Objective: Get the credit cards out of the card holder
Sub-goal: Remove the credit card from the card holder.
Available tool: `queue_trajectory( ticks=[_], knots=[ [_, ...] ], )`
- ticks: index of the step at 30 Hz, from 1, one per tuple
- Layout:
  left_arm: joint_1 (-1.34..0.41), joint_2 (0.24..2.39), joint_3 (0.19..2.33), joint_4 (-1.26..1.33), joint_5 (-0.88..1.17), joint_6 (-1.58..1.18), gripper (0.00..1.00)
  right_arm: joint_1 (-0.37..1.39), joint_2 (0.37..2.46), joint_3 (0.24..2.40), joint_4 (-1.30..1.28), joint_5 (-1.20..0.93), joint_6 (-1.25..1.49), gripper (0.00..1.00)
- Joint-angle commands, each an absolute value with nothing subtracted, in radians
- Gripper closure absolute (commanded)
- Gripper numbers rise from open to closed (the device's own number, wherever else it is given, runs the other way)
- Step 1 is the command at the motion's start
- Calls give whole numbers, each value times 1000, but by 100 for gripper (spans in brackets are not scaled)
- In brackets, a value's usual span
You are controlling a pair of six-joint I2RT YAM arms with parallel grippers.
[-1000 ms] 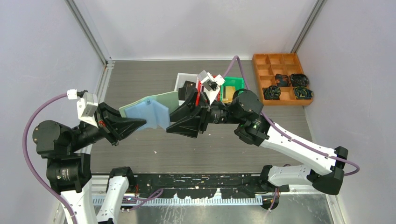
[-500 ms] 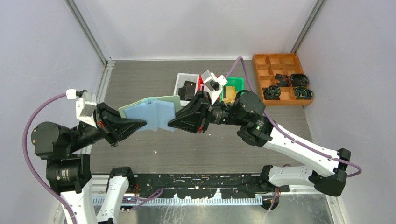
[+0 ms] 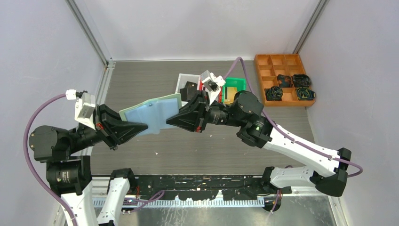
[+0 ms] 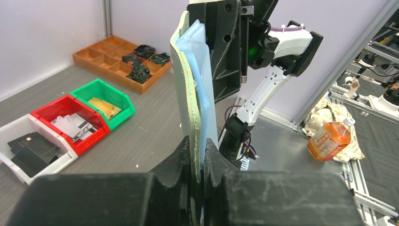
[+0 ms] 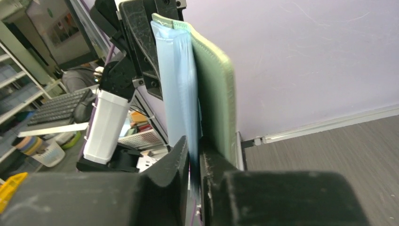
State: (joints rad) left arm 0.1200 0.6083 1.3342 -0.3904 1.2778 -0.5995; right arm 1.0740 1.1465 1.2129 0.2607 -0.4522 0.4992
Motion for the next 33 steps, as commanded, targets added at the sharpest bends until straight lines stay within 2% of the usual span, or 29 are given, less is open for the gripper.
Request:
queue_trajectory(
  ticks=[1,2,3,4,8,10,12,17,27,33],
  knots=[
    [122,599,1329,-320,1292,-621,98,1097,1172,1292,312,-479,483,89],
    [122,597,1323,-319,1291,-621,97,1101,1175,1300,303,-483,475,96],
    [122,595,1317,-318,1289,-620,95,1106,1176,1305,288,-481,463,99],
    [122,592,1311,-319,1285,-619,91,1111,1175,1308,274,-476,447,99],
    [122,591,1306,-384,1256,-556,64,1125,1172,1343,152,-429,370,99],
    [122,593,1319,-415,1245,-531,56,1130,1173,1379,27,-402,306,99],
    [122,597,1330,-423,1233,-531,51,1129,1170,1407,-87,-381,242,99],
    [122,602,1354,-400,1225,-577,49,1129,1175,1453,-209,-344,163,99],
    [121,591,1279,-456,1095,-515,48,1166,1215,1492,-204,-349,166,99],
    [123,593,1263,-485,1144,-501,49,1202,1257,1545,-241,-301,129,99]
  ],
)
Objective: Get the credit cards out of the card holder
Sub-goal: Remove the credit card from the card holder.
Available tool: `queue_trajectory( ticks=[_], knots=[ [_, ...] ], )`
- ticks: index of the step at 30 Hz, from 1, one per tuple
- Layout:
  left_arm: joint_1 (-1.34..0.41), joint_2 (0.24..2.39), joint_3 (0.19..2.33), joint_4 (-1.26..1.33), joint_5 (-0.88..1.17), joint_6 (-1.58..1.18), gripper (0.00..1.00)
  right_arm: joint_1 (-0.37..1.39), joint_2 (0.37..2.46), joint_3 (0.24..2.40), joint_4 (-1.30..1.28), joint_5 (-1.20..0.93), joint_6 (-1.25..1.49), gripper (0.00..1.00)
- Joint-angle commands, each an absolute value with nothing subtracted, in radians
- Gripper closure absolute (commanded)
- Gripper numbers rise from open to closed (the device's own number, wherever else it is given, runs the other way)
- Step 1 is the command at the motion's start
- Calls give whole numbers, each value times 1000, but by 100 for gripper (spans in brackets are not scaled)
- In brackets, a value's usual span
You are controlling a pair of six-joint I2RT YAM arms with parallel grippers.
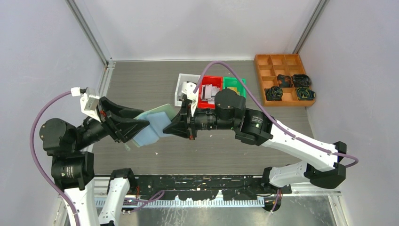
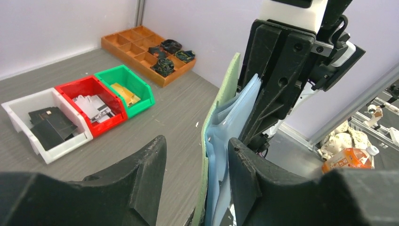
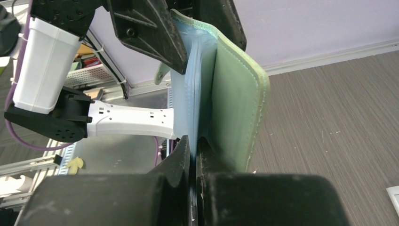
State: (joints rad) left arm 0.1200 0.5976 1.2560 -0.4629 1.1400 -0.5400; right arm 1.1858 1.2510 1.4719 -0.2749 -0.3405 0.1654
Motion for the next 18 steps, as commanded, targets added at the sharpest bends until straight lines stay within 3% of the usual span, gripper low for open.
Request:
queue_trajectory(
  ticks=[1,8,11,13,15,16,18],
  knots=[
    [123,592,1268,-506,1151,-482,50,1203,1258,1548,-242,-290,124,99],
    [123,592,1324,-738,1183,-279,66,1204,1249,1559,-256,-209,95,99],
    [122,585,1322,-732,1150,-269,81,1204,1249,1556,-255,-213,99,99],
    [122,584,1328,-719,1119,-268,92,1204,1244,1544,-253,-201,104,81],
    [123,580,1332,-691,1083,-281,99,1204,1228,1515,-233,-167,116,52],
    [123,579,1332,-671,1064,-292,100,1204,1214,1496,-211,-145,121,43],
    [122,576,1330,-641,1025,-319,100,1204,1179,1443,-149,-103,135,35]
  ],
)
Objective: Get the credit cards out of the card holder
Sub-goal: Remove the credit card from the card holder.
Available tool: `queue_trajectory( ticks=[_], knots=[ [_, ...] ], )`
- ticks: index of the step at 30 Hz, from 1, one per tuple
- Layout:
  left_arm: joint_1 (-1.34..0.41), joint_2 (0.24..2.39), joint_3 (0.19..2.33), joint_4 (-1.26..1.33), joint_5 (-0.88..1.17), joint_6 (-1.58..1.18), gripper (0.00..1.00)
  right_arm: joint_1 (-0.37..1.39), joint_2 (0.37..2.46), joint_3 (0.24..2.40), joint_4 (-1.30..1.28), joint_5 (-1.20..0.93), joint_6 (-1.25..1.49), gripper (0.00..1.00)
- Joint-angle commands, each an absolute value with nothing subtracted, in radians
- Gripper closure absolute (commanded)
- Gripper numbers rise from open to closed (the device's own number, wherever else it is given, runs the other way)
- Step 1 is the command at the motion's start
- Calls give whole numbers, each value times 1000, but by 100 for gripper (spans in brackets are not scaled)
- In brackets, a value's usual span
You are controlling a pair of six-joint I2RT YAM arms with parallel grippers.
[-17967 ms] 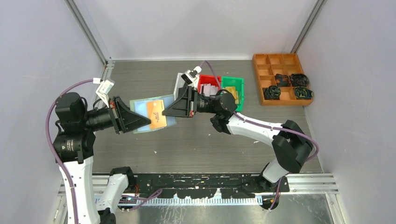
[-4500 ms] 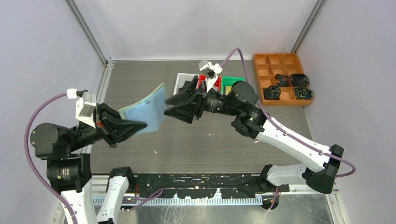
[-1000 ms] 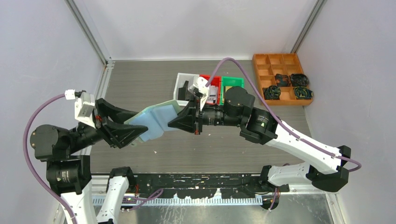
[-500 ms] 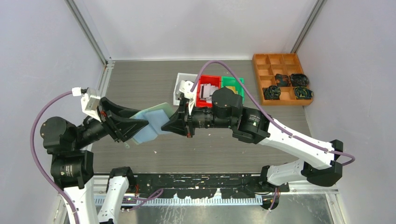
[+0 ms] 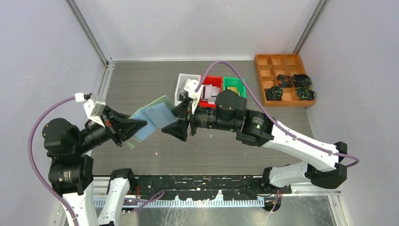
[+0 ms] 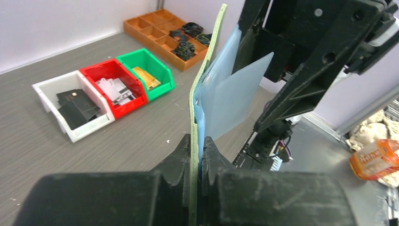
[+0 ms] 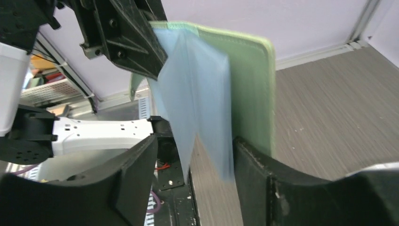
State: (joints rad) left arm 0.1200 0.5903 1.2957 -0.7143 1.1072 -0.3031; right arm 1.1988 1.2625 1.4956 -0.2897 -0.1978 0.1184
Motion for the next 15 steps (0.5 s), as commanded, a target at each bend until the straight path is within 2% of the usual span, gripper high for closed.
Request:
queue_trajectory(
  ticks=[1,8,15],
  knots=[
    [122,576,1329,-631,1012,-333,100,1204,1154,1406,-88,-98,138,34],
    [123,552,1296,-583,879,-435,100,1215,983,1149,234,-134,55,42],
    [122,532,1269,-542,903,-440,100,1237,990,1151,258,-210,17,51]
  ],
)
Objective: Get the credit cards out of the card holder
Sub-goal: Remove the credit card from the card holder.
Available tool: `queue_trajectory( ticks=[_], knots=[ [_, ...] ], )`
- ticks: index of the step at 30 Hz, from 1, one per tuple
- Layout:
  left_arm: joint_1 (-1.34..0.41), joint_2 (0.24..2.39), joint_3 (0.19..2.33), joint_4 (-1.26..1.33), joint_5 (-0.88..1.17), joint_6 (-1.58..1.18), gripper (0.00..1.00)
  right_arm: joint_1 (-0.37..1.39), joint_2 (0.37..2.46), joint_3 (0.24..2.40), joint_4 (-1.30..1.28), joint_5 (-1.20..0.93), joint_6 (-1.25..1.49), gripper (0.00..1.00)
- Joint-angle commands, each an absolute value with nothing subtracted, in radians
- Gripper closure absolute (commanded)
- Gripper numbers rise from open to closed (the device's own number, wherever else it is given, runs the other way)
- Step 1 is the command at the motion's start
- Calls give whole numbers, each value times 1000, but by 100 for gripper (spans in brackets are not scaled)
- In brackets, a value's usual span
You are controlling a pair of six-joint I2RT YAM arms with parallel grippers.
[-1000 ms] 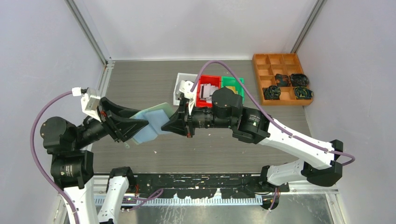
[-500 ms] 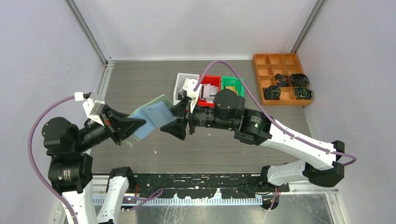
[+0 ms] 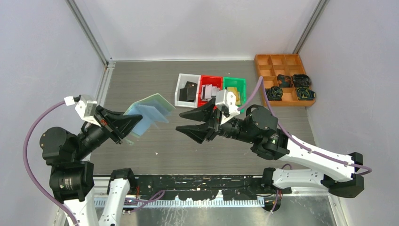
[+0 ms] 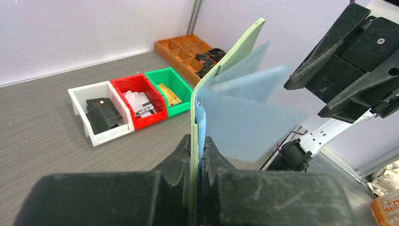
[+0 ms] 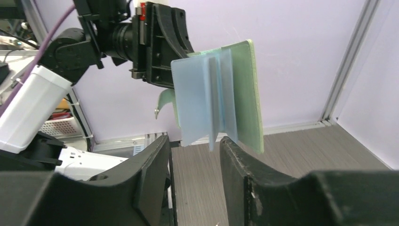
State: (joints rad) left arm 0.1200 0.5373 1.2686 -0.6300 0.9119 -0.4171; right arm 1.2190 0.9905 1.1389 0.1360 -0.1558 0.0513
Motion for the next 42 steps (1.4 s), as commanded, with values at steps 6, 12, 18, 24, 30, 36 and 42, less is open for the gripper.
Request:
queue_trajectory(
  ticks=[6,12,18,24,30,36,42],
  knots=[
    [123,543,1278,-517,946,-450,100,1241,1040,1191,233,-179,45,65],
    [122,551,1295,-518,946,-447,100,1254,1040,1188,266,-209,98,66],
    [123,566,1305,-528,945,-441,100,1318,1059,1167,383,-278,172,65],
    [122,573,1327,-559,917,-414,100,1482,1169,1249,266,-148,-47,64],
    [122,576,1336,-576,917,-394,100,1572,1247,1326,163,-101,-149,64],
    [123,579,1340,-577,921,-396,100,1575,1323,1370,171,-75,-186,65],
    [123,584,1354,-598,942,-387,100,1547,1350,1391,186,-45,-251,67]
  ],
)
